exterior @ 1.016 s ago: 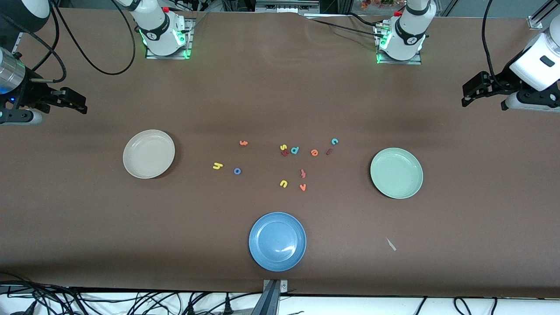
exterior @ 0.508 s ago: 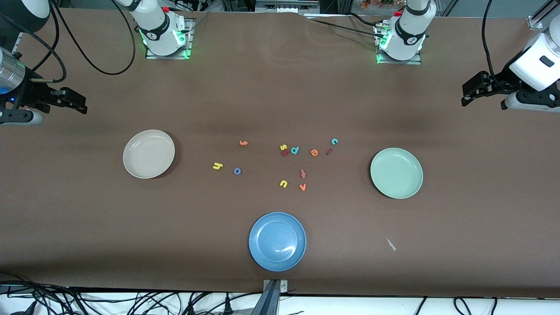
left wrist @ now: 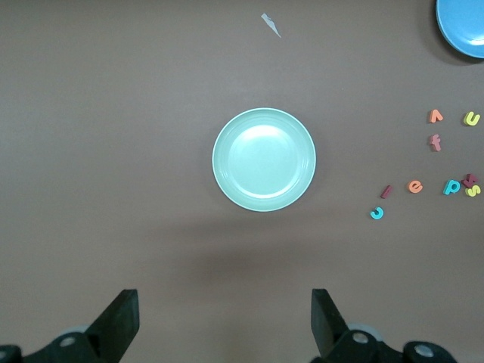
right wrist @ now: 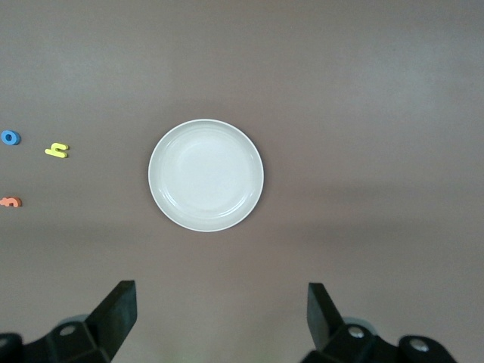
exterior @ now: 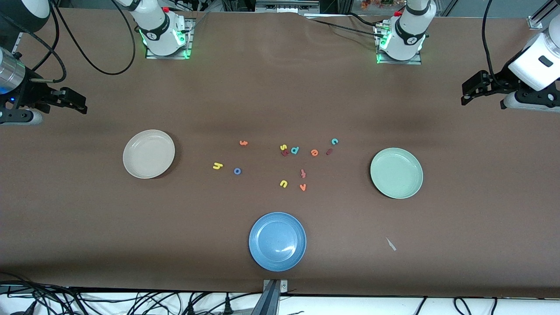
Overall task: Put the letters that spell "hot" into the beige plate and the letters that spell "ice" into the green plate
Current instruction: 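Reach the left gripper down to the cyan letter c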
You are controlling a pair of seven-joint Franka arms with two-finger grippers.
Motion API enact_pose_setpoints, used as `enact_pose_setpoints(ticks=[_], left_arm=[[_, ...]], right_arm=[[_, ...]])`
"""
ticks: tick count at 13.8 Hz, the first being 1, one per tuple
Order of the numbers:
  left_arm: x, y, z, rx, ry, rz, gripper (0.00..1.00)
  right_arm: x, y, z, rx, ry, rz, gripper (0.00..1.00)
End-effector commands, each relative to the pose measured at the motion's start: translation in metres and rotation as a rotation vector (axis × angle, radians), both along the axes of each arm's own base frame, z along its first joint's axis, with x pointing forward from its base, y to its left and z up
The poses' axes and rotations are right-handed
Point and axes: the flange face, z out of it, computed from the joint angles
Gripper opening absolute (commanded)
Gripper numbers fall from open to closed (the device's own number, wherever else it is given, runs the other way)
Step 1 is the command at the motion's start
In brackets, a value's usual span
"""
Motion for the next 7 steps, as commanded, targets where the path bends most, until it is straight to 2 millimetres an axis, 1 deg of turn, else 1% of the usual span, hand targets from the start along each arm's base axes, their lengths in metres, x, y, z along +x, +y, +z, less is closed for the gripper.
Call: enact_pose_setpoints(ticks=[1,2,3,4,5,6,7], left_arm=[[0.008,-0.006,-0.009,-0.041,0.033,-0.011,1.00],[0.011,-0.008,-0.013,-0.062,0.043,-0.017,1.00],[0.019,-0.014,-0.032,-0.062,0.076,-0.028,1.00],[0.023,-0.024,-0.047,-0.065,0.118,-0.046,1.00],[0.021,-0.029,-0.051,-0.062,0.142,-0.058,1.00],[0.022,-0.038,-0.059,-0.061,0.159,-0.074,1.00],[0.026,-0.044,-0.075,-0.063,0.196,-0.083,1.00]], right_arm=[[0.000,0.000,0.003,0.016,0.005,-0.006,1.00],[0.000,-0.001,0.004,0.015,0.002,-0.007,1.00],[0.000,0.000,0.004,0.016,0.002,-0.007,1.00],[0.000,0.000,0.004,0.016,0.002,-0.007,1.00],[0.000,0.000,0.004,0.016,0.002,-0.007,1.00],[0.000,-0.001,0.004,0.015,0.002,-0.007,1.00],[0.000,0.000,0.004,0.016,0.002,-0.009,1.00]])
